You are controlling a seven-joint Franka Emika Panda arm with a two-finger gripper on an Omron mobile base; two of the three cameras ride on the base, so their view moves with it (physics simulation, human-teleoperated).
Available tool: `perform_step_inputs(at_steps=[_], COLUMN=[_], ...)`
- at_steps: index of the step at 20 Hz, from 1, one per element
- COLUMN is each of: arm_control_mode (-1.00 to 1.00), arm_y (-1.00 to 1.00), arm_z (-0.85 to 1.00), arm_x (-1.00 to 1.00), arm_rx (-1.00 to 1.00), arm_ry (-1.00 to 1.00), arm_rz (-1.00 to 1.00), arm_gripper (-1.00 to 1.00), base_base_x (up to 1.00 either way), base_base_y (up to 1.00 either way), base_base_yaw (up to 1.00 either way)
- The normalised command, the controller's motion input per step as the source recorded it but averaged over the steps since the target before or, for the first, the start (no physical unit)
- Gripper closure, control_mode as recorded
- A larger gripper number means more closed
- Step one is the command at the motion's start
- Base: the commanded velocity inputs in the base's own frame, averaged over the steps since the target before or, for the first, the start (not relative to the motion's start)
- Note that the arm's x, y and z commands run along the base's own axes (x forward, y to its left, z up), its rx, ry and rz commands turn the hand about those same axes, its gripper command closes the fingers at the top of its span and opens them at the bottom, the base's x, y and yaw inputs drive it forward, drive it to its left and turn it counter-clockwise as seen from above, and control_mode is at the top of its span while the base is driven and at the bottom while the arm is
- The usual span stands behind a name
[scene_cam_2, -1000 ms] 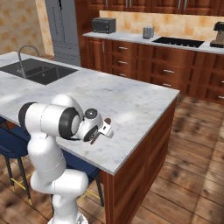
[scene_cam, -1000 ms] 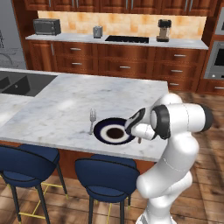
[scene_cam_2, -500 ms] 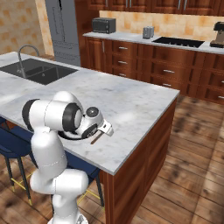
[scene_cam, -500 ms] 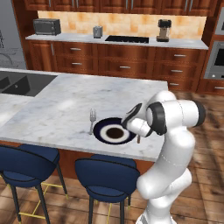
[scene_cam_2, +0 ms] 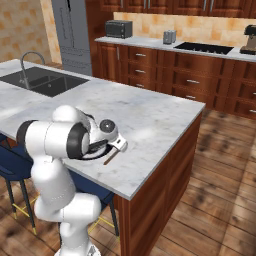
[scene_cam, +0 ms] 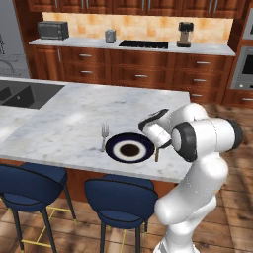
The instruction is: Take the fork and place it on the left side of the plate. Then take the spoon and place it on the right side of the plate. Make sure they're directly next to the plate.
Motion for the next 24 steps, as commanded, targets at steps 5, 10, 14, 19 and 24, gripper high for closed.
perform_step_inputs(at_steps=[5, 10, 14, 19, 24], arm_control_mode=[-1.00, -1.00, -1.00, -1.00, -1.00], arm_y=[-0.02, 0.00, 0.00, 0.00, 0.00], arm_z=[0.83, 0.93, 1.00, 1.00, 1.00], arm_x=[-0.99, -1.00, -0.99, -0.86, -0.95], arm_rx=[0.14, 0.01, 0.00, -0.03, -0.05], arm_ry=[-0.09, 0.05, 0.25, 0.38, 0.55], arm_rz=[0.00, -0.05, -0.02, 0.00, 0.00], arm_gripper=[-1.00, -1.00, -1.00, -1.00, -1.00], base_base_x=[0.00, 0.00, 0.00, 0.00, 0.00], base_base_y=[0.00, 0.00, 0.00, 0.00, 0.00], base_base_yaw=[0.00, 0.00, 0.00, 0.00, 0.00])
